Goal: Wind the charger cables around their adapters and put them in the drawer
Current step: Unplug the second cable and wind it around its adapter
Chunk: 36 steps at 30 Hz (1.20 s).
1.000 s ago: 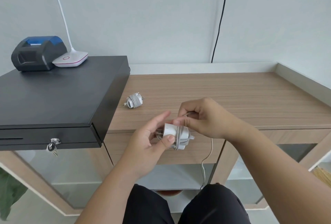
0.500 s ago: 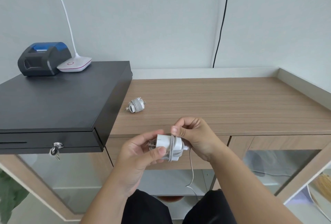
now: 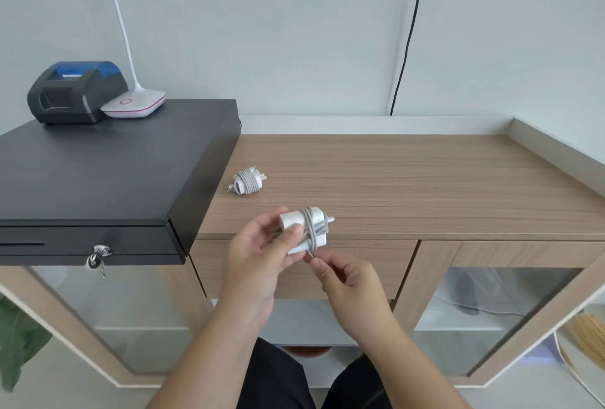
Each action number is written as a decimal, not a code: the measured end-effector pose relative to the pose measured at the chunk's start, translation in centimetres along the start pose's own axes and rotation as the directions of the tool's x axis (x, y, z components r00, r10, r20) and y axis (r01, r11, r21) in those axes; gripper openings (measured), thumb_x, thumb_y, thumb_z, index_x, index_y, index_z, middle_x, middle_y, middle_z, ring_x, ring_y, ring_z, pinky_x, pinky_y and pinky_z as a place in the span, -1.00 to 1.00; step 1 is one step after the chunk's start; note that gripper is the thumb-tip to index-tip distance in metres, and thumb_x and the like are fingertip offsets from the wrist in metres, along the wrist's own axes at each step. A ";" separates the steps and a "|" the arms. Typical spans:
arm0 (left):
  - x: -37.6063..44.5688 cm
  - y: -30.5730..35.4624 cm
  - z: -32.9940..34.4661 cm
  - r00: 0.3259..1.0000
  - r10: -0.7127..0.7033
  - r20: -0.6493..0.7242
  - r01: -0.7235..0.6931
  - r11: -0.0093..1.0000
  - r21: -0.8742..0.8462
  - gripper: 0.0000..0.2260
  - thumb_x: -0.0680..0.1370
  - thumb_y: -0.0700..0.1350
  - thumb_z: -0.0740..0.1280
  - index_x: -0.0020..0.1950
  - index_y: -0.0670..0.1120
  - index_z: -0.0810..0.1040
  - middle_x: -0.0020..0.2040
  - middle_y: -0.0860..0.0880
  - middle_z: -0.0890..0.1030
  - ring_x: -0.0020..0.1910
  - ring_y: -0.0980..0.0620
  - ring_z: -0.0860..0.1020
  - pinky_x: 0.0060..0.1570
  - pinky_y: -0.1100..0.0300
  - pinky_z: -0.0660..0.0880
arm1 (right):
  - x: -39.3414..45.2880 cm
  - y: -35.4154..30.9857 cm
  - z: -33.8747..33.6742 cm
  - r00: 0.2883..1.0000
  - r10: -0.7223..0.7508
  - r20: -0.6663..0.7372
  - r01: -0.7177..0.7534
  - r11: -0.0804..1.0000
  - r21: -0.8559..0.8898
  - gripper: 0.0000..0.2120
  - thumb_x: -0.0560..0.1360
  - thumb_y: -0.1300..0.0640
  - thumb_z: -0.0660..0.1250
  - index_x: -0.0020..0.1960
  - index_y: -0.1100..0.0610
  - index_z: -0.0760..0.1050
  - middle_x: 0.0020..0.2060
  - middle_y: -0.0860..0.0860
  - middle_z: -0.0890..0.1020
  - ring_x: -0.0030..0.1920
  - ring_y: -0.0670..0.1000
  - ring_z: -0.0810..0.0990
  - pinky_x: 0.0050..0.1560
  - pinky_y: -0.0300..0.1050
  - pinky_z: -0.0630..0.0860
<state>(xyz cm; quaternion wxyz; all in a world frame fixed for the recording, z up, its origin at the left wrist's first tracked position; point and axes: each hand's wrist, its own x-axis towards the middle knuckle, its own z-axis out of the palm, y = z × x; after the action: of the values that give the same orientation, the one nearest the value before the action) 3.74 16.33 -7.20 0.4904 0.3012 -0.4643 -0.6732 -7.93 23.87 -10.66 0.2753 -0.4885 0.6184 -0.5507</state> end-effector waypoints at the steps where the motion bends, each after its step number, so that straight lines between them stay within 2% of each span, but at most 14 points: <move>1: 0.2 -0.2 0.0 0.999 0.036 -0.023 -0.035 0.996 0.077 -0.69 0.38 -0.20 0.49 0.10 -0.05 0.62 -0.08 -0.01 0.72 0.01 -0.09 0.68 -0.08 0.06 0.64 | -0.3 -0.2 -0.1 1.000 -0.005 -0.011 0.004 0.998 -0.064 -0.85 0.57 0.08 0.31 -0.05 -0.07 0.65 -0.43 -0.09 0.60 -0.39 -0.20 0.47 -0.31 -0.35 0.38; 5: 0.8 -0.6 -0.8 0.985 0.171 0.020 -0.166 0.915 0.366 -0.70 0.38 -0.04 0.53 0.08 0.15 0.64 0.00 0.04 0.71 0.07 -0.01 0.65 0.11 -0.10 0.57 | -0.5 -1.1 -1.4 0.996 -0.085 0.013 0.085 0.958 -0.275 -0.85 0.56 0.07 0.32 -0.14 0.05 0.61 -0.58 -0.13 0.37 -0.51 -0.14 0.36 -0.44 -0.35 0.26; 7: 0.7 -0.4 -1.0 0.974 0.207 0.092 -0.224 0.828 0.514 -0.69 0.39 0.01 0.50 0.11 0.19 0.62 0.03 0.09 0.69 0.09 0.09 0.62 0.16 0.00 0.54 | -0.2 -1.6 -2.3 0.986 -0.157 0.054 0.166 0.904 -0.394 -0.85 0.56 0.04 0.30 -0.16 -0.01 0.57 -0.57 -0.14 0.38 -0.47 -0.12 0.41 -0.44 -0.33 0.27; 11: -0.1 0.0 -1.0 0.927 0.276 0.253 -0.372 0.615 0.695 -0.66 0.45 -0.13 0.50 0.17 0.16 0.59 0.01 0.19 0.63 0.06 0.24 0.56 0.07 0.41 0.41 | 1.3 -2.9 -4.5 0.931 -0.335 0.148 0.354 0.717 -0.601 -0.82 0.54 -0.03 0.27 -0.15 0.00 0.57 -0.48 -0.22 0.39 -0.46 -0.17 0.37 -0.40 -0.19 0.40; 13: -0.2 0.3 -1.2 0.914 0.257 0.314 -0.406 0.573 0.712 -0.65 0.46 -0.14 0.49 0.19 0.15 0.59 0.03 0.20 0.62 0.08 0.26 0.55 0.07 0.43 0.40 | 2.3 -3.7 -5.5 0.896 -0.388 0.214 0.432 0.657 -0.618 -0.82 0.51 -0.05 0.27 -0.16 0.02 0.56 -0.43 -0.25 0.38 -0.43 -0.22 0.35 -0.40 -0.10 0.44; 17: 0.0 1.0 -1.7 0.919 0.097 0.382 -0.341 0.683 0.646 -0.67 0.45 -0.10 0.49 0.18 0.15 0.61 0.07 0.16 0.66 0.13 0.15 0.58 0.21 0.07 0.51 | 4.2 -4.4 -7.1 0.852 -0.430 0.298 0.522 0.649 -0.553 -0.83 0.52 -0.06 0.32 -0.18 0.00 0.54 -0.44 -0.17 0.43 -0.43 -0.14 0.39 -0.40 -0.12 0.41; 20: 0.0 1.5 -1.9 0.903 0.010 0.429 -0.213 0.879 0.426 -0.68 0.40 -0.08 0.50 0.15 0.05 0.63 0.08 0.00 0.67 0.12 0.00 0.60 0.16 -0.13 0.55 | 5.0 -3.9 -7.4 0.890 -0.342 0.301 0.432 0.844 -0.319 -0.80 0.49 -0.11 0.33 -0.23 -0.03 0.53 -0.48 -0.07 0.47 -0.46 -0.11 0.37 -0.40 -0.25 0.33; 22: -0.2 1.6 -2.0 0.870 -0.020 0.492 -0.152 0.940 0.306 -0.67 0.39 -0.09 0.51 0.14 -0.04 0.63 0.06 -0.06 0.66 0.08 -0.02 0.60 0.07 -0.04 0.59 | 5.3 -3.2 -7.2 0.918 -0.274 0.287 0.331 0.928 -0.170 -0.76 0.50 -0.13 0.32 -0.25 -0.02 0.53 -0.44 -0.02 0.53 -0.41 -0.09 0.44 -0.31 -0.27 0.38; 24: -0.5 1.5 -1.7 0.840 -0.042 0.541 -0.074 0.979 0.192 -0.64 0.37 -0.06 0.55 0.14 -0.07 0.63 0.03 -0.06 0.65 0.04 -0.01 0.59 -0.01 -0.01 0.59 | 5.3 -2.3 -6.5 0.926 -0.229 0.299 0.244 0.970 -0.013 -0.76 0.55 -0.03 0.29 -0.25 0.05 0.53 -0.40 -0.12 0.56 -0.35 -0.17 0.49 -0.25 -0.32 0.41; 27: -0.4 0.8 -1.4 0.860 -0.057 0.506 0.014 0.996 0.088 -0.56 0.29 0.01 0.61 0.13 -0.05 0.65 0.02 -0.07 0.65 0.05 -0.10 0.57 0.10 -0.30 0.48 | 4.4 -1.0 -5.0 0.927 -0.179 0.331 0.135 0.979 0.153 -0.77 0.54 0.22 0.23 -0.27 0.12 0.52 -0.42 -0.16 0.51 -0.41 -0.19 0.41 -0.34 -0.36 0.37; 28: -0.3 0.6 -1.3 0.872 -0.055 0.486 0.039 0.998 0.043 -0.54 0.27 0.00 0.62 0.12 -0.05 0.65 0.03 -0.09 0.66 0.05 -0.12 0.59 0.10 -0.28 0.51 | 3.9 -0.6 -4.5 0.931 -0.152 0.332 0.095 0.979 0.182 -0.75 0.55 0.29 0.21 -0.26 0.14 0.53 -0.44 -0.15 0.51 -0.44 -0.20 0.38 -0.38 -0.38 0.34; 31: -0.2 0.3 -1.2 0.920 -0.033 0.391 0.075 0.993 -0.093 -0.49 0.22 -0.02 0.65 0.12 -0.10 0.65 0.06 -0.16 0.67 0.05 -0.13 0.65 -0.03 0.03 0.61 | 2.4 0.3 -3.2 0.970 -0.071 0.232 0.043 0.992 0.121 -0.70 0.63 0.19 0.15 -0.23 0.07 0.52 -0.54 -0.21 0.40 -0.51 -0.21 0.29 -0.40 -0.41 0.25; 33: -0.1 0.0 -0.9 0.954 -0.021 0.298 0.068 0.987 -0.149 -0.49 0.25 -0.05 0.64 0.14 -0.13 0.63 0.08 -0.19 0.66 0.06 -0.16 0.66 -0.05 0.06 0.62 | 1.3 0.8 -2.2 0.985 -0.053 0.162 0.054 0.999 -0.003 -0.71 0.60 0.02 0.15 -0.28 -0.04 0.42 -0.52 -0.22 0.38 -0.47 -0.21 0.33 -0.35 -0.38 0.26; 36: 0.1 -0.7 -0.3 0.989 0.012 0.146 -0.006 0.999 -0.044 -0.67 0.39 -0.17 0.51 0.13 -0.09 0.61 0.01 -0.08 0.69 0.08 -0.14 0.65 0.00 0.05 0.63 | -0.2 1.1 -1.0 0.983 -0.087 0.161 0.121 0.970 -0.213 -0.70 0.63 0.01 0.15 -0.29 -0.07 0.35 -0.47 -0.13 0.38 -0.42 -0.16 0.34 -0.36 -0.25 0.29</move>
<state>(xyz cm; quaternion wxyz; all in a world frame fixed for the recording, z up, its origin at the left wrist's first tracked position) 3.68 16.22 -7.96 0.4646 0.2385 -0.4856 -0.7010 -9.09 24.34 -11.45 0.2356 -0.5880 0.6271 -0.4533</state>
